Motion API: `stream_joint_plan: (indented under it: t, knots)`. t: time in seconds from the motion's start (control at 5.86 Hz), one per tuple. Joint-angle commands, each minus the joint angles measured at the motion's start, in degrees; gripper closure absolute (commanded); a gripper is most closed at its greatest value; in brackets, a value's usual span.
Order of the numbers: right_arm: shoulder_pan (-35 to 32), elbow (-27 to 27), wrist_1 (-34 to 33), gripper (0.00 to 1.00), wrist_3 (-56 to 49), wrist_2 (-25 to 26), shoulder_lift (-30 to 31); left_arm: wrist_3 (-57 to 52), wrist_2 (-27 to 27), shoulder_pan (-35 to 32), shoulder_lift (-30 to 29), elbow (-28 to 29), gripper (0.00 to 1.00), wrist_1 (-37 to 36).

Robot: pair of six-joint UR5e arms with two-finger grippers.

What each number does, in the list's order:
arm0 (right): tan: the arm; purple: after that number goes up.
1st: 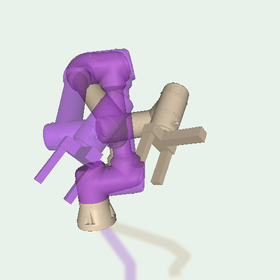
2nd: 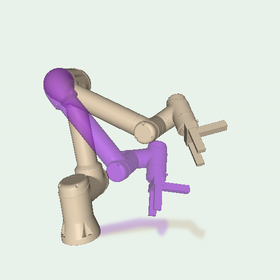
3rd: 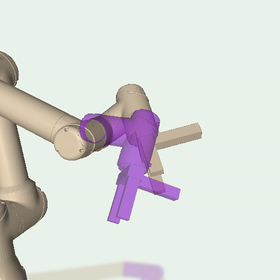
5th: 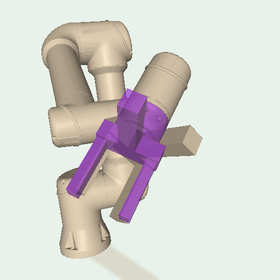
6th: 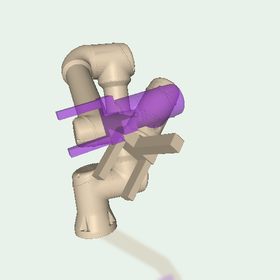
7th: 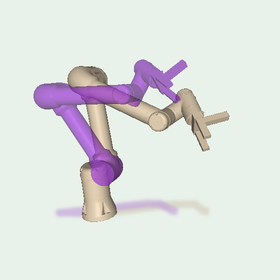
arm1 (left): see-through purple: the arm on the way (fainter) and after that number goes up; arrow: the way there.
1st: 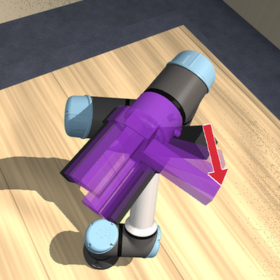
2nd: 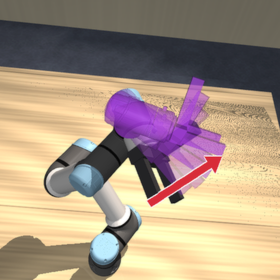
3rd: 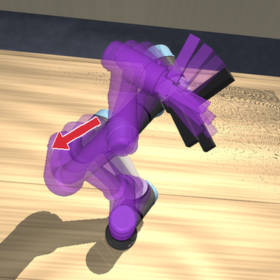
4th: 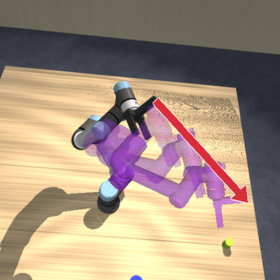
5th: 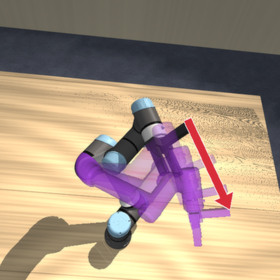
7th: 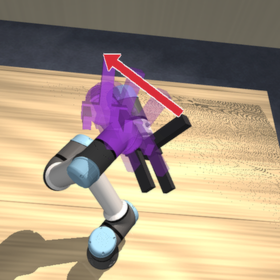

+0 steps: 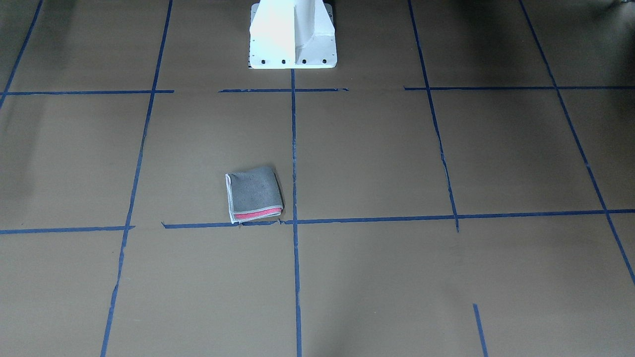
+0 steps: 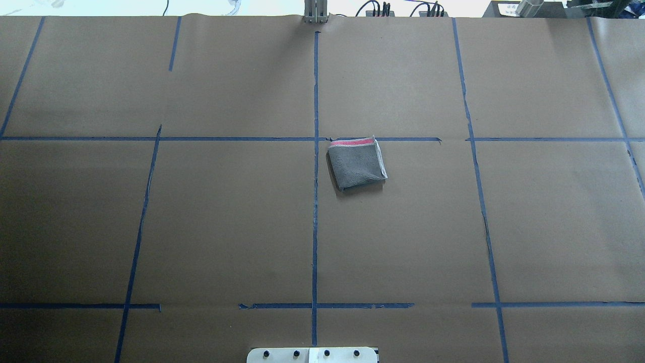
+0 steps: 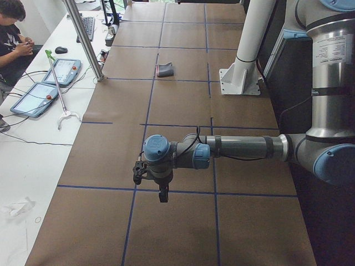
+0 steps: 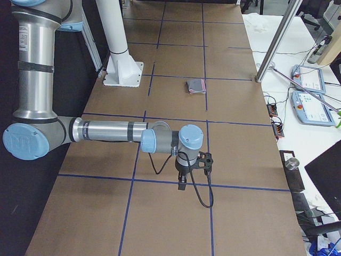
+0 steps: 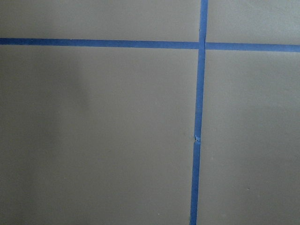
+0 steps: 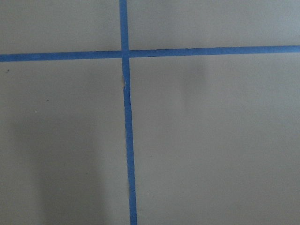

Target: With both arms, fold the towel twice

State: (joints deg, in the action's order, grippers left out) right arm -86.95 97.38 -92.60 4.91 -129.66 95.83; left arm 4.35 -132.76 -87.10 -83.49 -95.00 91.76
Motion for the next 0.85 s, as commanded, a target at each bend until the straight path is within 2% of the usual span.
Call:
stream_joint_plan:
  t: [0.0,0.68]
  knots:
    - [0.03,2.72,-3.98,0.0,-0.07,0.55,0.23,-0.04,0.04,0.0,0.0,-0.01,0.0,0.0]
    - [0.03,2.37,-3.73,0.0,-0.16,1.96,0.23,0.05,0.04,0.0,0.0,0.08,0.0,0.0]
